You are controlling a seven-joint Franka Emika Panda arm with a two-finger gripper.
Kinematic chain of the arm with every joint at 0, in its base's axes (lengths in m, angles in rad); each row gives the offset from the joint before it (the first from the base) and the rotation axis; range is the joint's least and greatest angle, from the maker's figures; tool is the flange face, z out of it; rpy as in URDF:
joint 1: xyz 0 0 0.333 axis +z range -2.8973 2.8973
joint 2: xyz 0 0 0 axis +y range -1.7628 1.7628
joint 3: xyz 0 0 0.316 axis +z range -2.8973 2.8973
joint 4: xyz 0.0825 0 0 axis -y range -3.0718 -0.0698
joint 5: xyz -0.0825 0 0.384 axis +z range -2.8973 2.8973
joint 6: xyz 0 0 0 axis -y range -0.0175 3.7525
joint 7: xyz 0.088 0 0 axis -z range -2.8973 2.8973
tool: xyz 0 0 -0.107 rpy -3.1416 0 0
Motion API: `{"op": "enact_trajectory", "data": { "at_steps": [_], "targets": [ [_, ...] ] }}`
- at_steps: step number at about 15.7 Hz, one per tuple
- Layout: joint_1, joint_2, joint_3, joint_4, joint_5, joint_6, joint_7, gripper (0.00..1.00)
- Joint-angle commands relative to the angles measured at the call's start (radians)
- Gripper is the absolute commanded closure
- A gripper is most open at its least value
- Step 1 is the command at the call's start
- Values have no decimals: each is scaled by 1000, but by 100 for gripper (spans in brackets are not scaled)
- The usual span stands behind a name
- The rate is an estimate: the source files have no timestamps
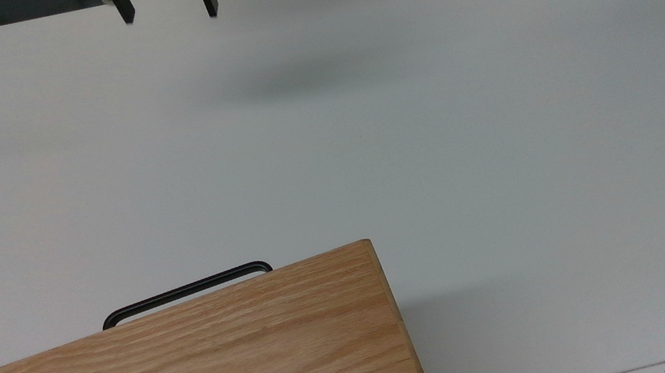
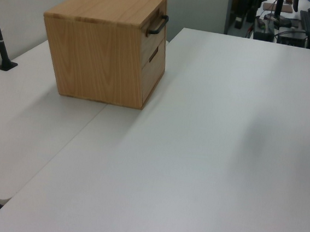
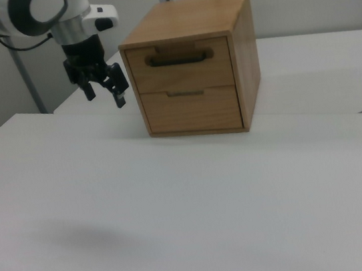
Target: Close the drawer by sliding it
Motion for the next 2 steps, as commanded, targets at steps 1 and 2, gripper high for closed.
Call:
{"op": "enact_trajectory", "data": {
  "at_steps": [1, 2],
  "targets": [
    [-54, -54, 54, -73, -13, -32, -12, 0],
    [-56, -54, 54, -71, -13, -33, -12, 0]
  ]
}}
